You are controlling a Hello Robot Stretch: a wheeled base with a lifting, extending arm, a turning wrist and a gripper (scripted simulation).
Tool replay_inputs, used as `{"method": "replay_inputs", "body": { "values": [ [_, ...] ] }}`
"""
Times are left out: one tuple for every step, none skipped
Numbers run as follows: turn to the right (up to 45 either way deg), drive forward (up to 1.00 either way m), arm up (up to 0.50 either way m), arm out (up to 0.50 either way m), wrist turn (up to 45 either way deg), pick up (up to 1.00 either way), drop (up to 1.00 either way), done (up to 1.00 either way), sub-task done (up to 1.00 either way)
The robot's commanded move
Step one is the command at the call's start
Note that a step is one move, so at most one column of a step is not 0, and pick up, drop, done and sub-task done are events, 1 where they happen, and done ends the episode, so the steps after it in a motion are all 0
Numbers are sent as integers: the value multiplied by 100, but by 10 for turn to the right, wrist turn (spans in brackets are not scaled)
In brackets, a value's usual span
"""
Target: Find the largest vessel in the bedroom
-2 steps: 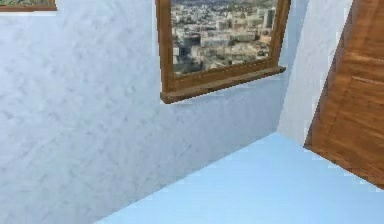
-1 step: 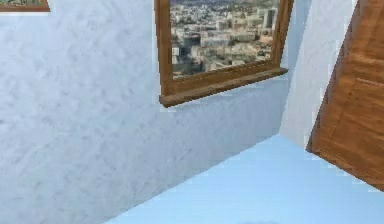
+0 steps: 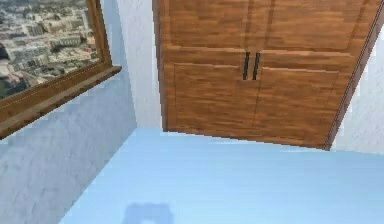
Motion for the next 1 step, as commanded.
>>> {"method": "replay_inputs", "body": {
  "values": [
    [90,0,0,0,0,0,0,0,0]
  ]
}}
